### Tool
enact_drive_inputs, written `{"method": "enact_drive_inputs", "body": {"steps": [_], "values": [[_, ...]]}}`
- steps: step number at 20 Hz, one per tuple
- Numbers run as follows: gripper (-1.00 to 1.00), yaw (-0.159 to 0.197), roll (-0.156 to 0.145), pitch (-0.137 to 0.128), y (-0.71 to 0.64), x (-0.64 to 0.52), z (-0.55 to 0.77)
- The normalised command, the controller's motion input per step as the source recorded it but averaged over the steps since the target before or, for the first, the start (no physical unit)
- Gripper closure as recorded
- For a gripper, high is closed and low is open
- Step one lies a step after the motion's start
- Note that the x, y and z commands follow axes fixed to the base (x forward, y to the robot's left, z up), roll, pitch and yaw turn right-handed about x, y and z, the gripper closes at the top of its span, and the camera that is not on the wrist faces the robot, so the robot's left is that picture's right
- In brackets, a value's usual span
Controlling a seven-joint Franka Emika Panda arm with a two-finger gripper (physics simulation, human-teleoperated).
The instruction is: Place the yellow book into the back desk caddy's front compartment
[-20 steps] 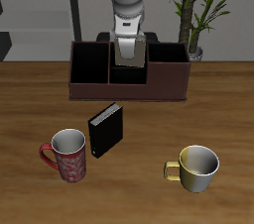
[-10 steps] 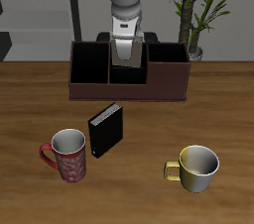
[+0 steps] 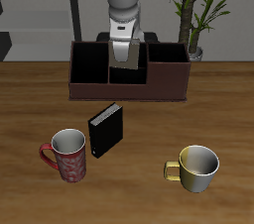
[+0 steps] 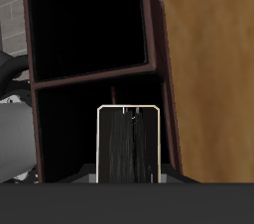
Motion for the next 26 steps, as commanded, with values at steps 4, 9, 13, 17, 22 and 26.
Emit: {"method": "enact_drive_inputs", "body": {"steps": [4,9,13,17,22,26], "values": [[1.00,-0.001,0.011,-0.012,0.03,0.10,0.05],[1.00,0.021,0.041,-0.022,0.13,0.02,0.09],[1.00,0.009,0.040,0.007,0.15,0.00,-0.03],[1.00,0.011,0.011,0.022,0.04,0.04,-0.16],[1.00,-0.004,-0.004,0.036,-0.07,-0.01,-0.19],[1.00,-0.002,-0.012,0.015,-0.09,0.01,-0.11]]}}
